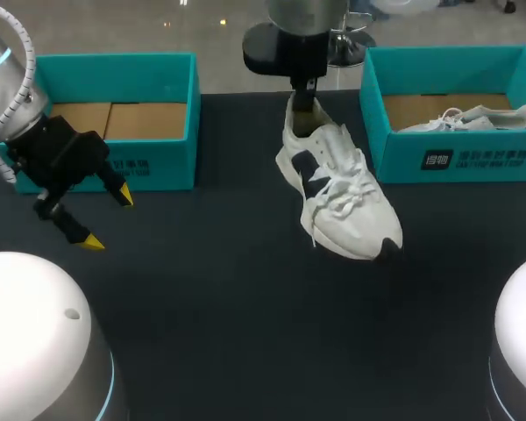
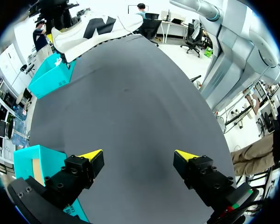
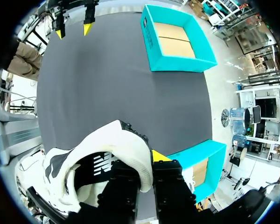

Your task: Take the shoe out of the shoebox, open the shoe tongue, remove and reinsert the insole, then place the shoe into the shoebox

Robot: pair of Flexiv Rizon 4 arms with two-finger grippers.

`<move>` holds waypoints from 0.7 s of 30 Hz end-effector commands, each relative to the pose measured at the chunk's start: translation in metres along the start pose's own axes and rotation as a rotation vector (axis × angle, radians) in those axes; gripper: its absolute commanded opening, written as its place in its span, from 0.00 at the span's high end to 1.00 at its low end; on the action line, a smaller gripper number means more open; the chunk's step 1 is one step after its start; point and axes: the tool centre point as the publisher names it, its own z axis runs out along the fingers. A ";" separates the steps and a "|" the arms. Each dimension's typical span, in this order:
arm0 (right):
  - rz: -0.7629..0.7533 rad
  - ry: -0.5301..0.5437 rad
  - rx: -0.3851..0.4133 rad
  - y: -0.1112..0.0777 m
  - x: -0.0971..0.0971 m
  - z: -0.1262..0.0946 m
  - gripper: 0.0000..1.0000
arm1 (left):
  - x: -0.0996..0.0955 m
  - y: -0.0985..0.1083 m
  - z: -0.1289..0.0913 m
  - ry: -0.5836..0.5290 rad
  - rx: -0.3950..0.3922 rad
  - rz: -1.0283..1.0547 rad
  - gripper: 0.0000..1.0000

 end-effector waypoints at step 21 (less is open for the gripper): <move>0.025 -0.001 0.043 0.017 -0.015 -0.054 1.00 | 0.000 0.000 0.000 0.001 -0.002 0.000 0.00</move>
